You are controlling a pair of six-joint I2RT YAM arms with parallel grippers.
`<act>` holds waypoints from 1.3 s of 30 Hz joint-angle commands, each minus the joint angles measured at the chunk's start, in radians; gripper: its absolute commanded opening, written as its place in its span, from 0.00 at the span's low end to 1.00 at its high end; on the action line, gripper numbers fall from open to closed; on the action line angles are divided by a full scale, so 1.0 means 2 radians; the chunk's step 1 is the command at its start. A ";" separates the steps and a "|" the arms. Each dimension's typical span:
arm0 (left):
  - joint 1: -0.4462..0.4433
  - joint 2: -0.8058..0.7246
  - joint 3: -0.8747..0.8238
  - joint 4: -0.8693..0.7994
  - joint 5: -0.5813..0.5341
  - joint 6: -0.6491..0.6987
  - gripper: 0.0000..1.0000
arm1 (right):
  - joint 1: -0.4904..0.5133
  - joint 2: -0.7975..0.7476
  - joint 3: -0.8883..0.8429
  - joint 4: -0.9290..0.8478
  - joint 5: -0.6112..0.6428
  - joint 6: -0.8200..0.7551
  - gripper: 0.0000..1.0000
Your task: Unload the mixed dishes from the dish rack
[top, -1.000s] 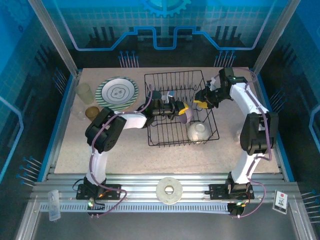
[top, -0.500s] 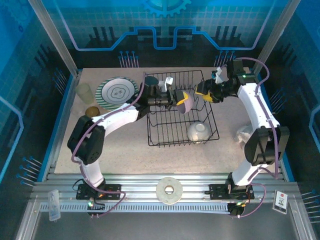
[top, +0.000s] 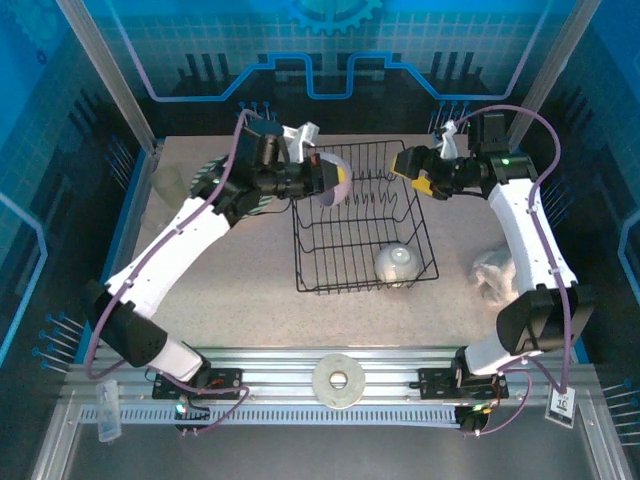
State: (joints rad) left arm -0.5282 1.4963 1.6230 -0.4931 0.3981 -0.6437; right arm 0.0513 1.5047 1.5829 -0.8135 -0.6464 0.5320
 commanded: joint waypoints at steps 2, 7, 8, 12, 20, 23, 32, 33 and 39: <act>0.006 -0.048 0.042 -0.130 -0.075 0.103 0.00 | 0.005 -0.024 -0.032 0.100 -0.044 0.046 0.95; 0.007 -0.076 0.059 -0.217 -0.155 0.173 0.00 | 0.019 -0.031 -0.043 0.159 -0.059 0.069 1.00; 0.007 -0.081 0.058 -0.231 -0.175 0.190 0.00 | 0.022 -0.032 -0.043 0.169 -0.061 0.072 1.00; 0.008 -0.099 0.050 -0.265 -0.227 0.260 0.00 | 0.034 -0.040 -0.054 0.199 -0.059 0.077 1.00; 0.008 -0.112 -0.015 -0.284 -0.249 0.420 0.00 | 0.044 -0.044 -0.066 0.200 -0.059 0.070 1.00; 0.009 -0.115 -0.048 -0.275 -0.249 0.472 0.00 | 0.045 -0.047 -0.071 0.198 -0.062 0.068 1.00; 0.052 -0.068 -0.105 -0.276 -0.241 0.587 0.00 | 0.047 -0.064 -0.091 0.189 -0.061 0.057 1.00; 0.058 -0.059 -0.108 -0.276 -0.235 0.592 0.00 | 0.046 -0.066 -0.094 0.188 -0.061 0.056 1.00; 0.092 0.007 -0.119 -0.277 -0.213 0.629 0.00 | 0.047 -0.082 -0.117 0.181 -0.063 0.054 1.00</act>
State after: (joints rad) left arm -0.3653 1.4746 1.3861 -1.0691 -0.0608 0.5320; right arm 0.1329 1.3724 1.3701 -0.4377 -0.7494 0.6586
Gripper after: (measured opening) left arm 0.062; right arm 0.999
